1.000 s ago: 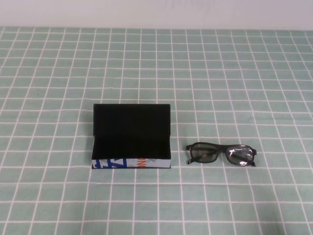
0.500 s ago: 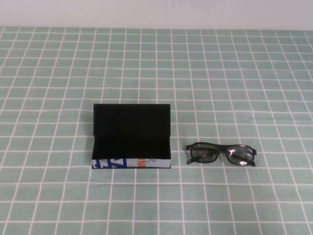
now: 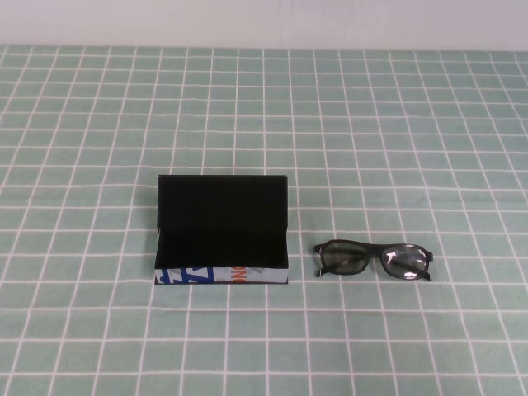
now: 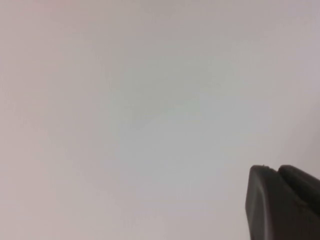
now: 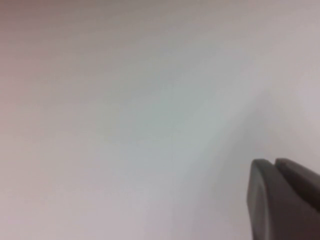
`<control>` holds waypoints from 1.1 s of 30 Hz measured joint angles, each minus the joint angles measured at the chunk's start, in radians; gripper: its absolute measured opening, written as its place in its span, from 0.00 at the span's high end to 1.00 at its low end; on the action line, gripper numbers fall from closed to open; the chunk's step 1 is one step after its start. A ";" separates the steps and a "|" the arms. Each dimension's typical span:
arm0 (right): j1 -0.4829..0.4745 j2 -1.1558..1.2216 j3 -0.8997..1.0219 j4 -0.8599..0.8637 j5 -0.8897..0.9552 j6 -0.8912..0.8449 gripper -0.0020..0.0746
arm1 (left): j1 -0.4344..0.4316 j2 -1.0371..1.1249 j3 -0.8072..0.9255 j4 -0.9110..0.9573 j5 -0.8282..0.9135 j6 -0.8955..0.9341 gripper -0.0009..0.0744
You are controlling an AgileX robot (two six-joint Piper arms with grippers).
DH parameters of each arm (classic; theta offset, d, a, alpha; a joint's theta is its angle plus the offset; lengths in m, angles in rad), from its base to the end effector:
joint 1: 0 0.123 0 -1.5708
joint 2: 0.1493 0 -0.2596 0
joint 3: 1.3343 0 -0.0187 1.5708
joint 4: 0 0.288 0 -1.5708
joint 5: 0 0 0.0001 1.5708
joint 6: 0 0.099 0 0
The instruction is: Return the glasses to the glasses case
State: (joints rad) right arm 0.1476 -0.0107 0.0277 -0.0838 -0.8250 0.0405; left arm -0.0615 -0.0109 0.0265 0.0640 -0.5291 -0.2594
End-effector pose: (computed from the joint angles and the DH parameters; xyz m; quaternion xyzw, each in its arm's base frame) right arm 0.0890 0.0194 0.2747 -0.0561 0.3286 0.0720 0.9401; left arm 0.1101 -0.0100 0.2538 -0.0190 0.4664 -0.1246 0.8755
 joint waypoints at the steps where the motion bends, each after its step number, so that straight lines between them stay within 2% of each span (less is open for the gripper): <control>1: 0.000 -0.004 -0.011 0.015 -0.007 0.018 0.99 | 0.000 -0.002 0.000 0.000 -0.063 -0.026 0.99; 4: 0.000 -0.004 -0.086 0.084 0.038 0.063 0.99 | 0.000 -0.002 -0.029 0.000 -0.124 -0.057 0.99; 10: 0.000 -0.004 -0.344 0.186 0.255 0.094 0.99 | 0.000 0.001 -0.224 0.000 -0.017 -0.042 0.99; 15: 0.000 0.081 -0.586 0.200 0.471 0.096 0.99 | 0.000 0.088 -0.409 0.021 0.044 -0.029 0.99; 18: 0.000 0.183 -0.743 0.187 0.659 0.085 0.99 | 0.000 0.172 -0.550 0.050 0.185 -0.029 0.99; 23: 0.000 0.413 -0.961 0.163 1.018 0.059 0.99 | 0.000 0.324 -0.780 0.063 0.583 -0.029 0.99; 26: 0.000 0.538 -1.028 0.141 1.201 -0.013 0.99 | -0.004 0.413 -0.855 0.063 0.778 -0.029 0.99; 29: 0.000 0.628 -1.037 0.115 1.297 -0.113 0.99 | -0.013 0.469 -0.865 0.077 0.894 -0.029 0.99; 33: 0.000 0.722 -1.021 0.156 1.327 -0.149 0.99 | -0.026 0.506 -0.865 0.083 0.951 -0.029 0.99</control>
State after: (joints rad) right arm 0.1476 0.7115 -0.9930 0.0726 0.5024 -0.1080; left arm -0.0874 0.4953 -0.8389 0.1466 0.4217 -0.2883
